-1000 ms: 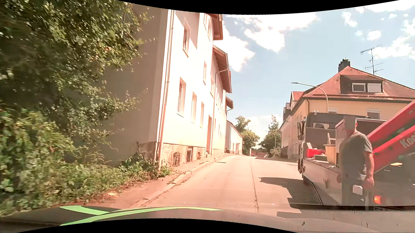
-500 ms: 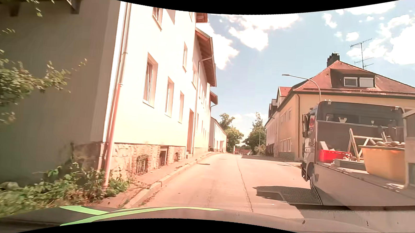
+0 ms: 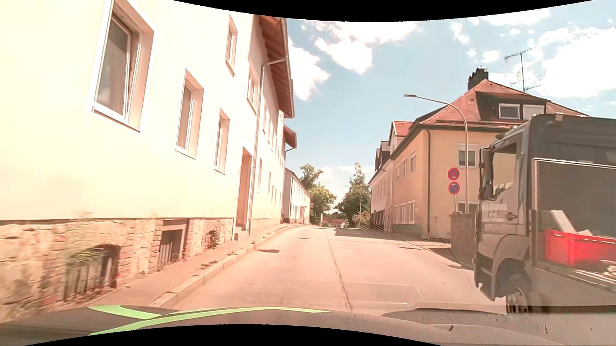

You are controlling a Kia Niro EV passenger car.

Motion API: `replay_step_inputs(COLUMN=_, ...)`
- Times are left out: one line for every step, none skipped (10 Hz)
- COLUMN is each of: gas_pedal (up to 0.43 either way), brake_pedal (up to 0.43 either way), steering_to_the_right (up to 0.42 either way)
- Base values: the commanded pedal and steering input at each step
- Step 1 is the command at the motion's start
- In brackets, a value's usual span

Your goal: Follow the waypoints while adhering to traffic rules and regulations

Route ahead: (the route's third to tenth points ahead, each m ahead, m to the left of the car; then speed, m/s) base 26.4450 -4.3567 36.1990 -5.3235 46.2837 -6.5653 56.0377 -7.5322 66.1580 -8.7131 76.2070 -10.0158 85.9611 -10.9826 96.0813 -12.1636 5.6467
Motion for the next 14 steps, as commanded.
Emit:
replay_step_inputs(gas_pedal=0.311, brake_pedal=0.0, steering_to_the_right=0.117)
replay_step_inputs(gas_pedal=0.311, brake_pedal=0.0, steering_to_the_right=0.111)
replay_step_inputs(gas_pedal=0.311, brake_pedal=0.0, steering_to_the_right=0.103)
replay_step_inputs(gas_pedal=0.311, brake_pedal=0.0, steering_to_the_right=0.094)
replay_step_inputs(gas_pedal=0.311, brake_pedal=0.0, steering_to_the_right=0.087)
replay_step_inputs(gas_pedal=0.311, brake_pedal=0.0, steering_to_the_right=0.078)
replay_step_inputs(gas_pedal=0.311, brake_pedal=0.0, steering_to_the_right=0.068)
replay_step_inputs(gas_pedal=0.311, brake_pedal=0.0, steering_to_the_right=0.055)
replay_step_inputs(gas_pedal=0.311, brake_pedal=0.0, steering_to_the_right=0.046)
replay_step_inputs(gas_pedal=0.311, brake_pedal=0.0, steering_to_the_right=0.037)
replay_step_inputs(gas_pedal=0.311, brake_pedal=0.0, steering_to_the_right=0.032)
replay_step_inputs(gas_pedal=0.311, brake_pedal=0.0, steering_to_the_right=0.028)
replay_step_inputs(gas_pedal=0.311, brake_pedal=0.0, steering_to_the_right=0.022)
replay_step_inputs(gas_pedal=0.311, brake_pedal=0.0, steering_to_the_right=0.012)
